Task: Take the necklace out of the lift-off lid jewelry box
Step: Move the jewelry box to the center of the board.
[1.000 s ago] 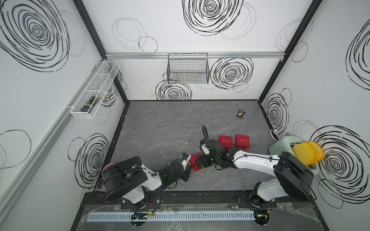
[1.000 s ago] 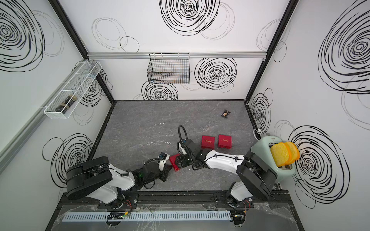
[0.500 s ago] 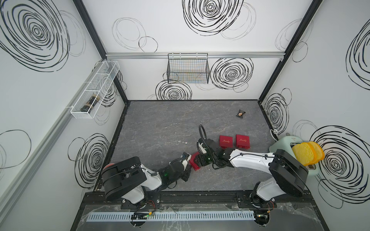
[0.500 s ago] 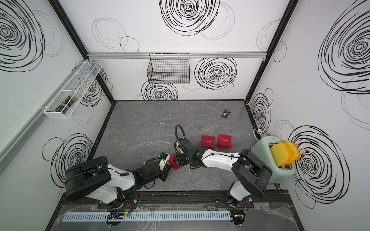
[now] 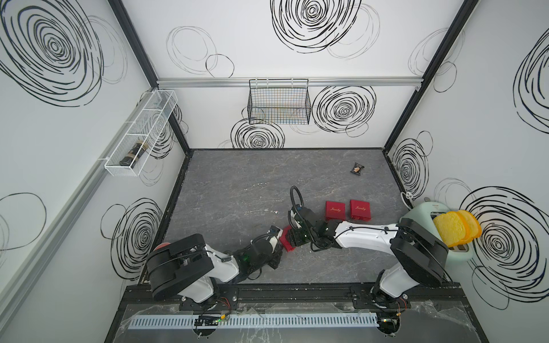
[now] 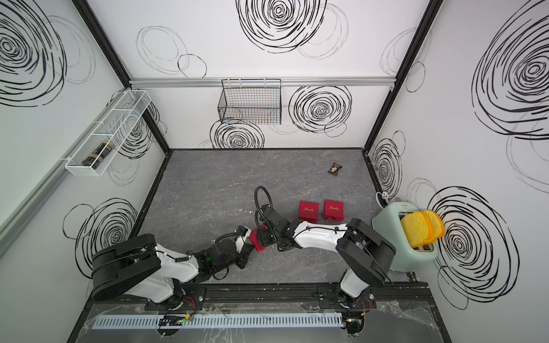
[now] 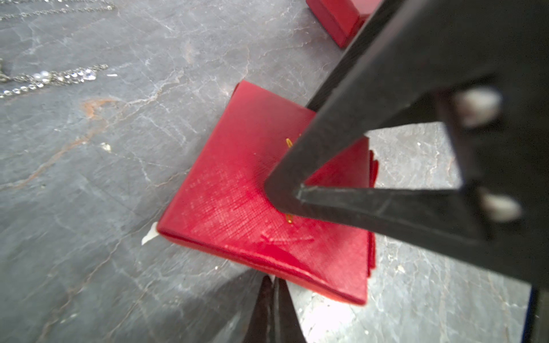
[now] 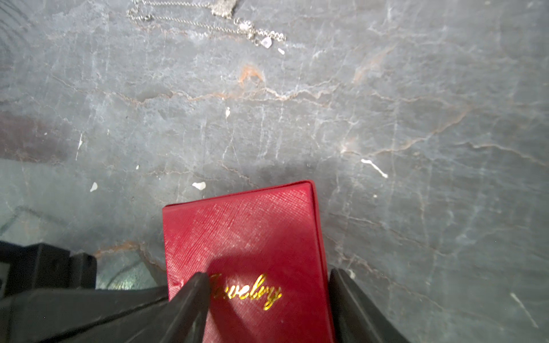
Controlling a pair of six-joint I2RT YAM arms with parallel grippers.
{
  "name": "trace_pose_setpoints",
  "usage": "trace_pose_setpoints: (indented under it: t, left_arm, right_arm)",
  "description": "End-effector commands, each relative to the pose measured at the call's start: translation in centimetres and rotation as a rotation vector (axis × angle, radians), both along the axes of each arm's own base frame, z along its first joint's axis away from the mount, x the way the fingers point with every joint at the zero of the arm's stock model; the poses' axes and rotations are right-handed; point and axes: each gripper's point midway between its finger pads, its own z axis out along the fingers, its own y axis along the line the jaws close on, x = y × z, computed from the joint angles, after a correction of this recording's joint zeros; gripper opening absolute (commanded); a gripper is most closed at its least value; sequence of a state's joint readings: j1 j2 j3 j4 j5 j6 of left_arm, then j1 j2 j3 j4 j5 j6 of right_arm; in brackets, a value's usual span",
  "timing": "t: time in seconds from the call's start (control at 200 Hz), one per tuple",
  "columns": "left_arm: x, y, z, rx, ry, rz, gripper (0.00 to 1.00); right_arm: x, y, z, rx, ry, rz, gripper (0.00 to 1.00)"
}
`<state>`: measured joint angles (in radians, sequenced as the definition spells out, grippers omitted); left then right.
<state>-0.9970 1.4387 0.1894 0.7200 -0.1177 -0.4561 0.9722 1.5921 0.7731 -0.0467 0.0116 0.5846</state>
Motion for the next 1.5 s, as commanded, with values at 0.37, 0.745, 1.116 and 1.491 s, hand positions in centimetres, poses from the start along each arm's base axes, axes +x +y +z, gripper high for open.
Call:
trace_pose_setpoints:
  t: [0.37, 0.745, 1.116, 1.491]
  left_arm:
    - [2.3, 1.3, 7.9, -0.131, -0.092, 0.056, 0.01]
    - [4.9, 6.1, 11.0, -0.15, -0.141, 0.168, 0.27]
    - [9.5, 11.0, 15.2, -0.221, -0.287, 0.352, 0.74]
    - [15.9, 20.9, 17.9, -0.061, -0.517, 0.659, 0.99]
  right_arm:
    - [2.6, -9.4, -3.2, -0.156, 0.079, -0.176, 0.68]
    - [7.4, -12.9, -1.0, -0.154, 0.037, -0.268, 0.7]
    - [10.0, -10.8, 8.4, 0.058, -0.136, -0.159, 1.0]
    - [16.3, -24.6, 14.4, -0.088, -0.586, -0.549, 0.97]
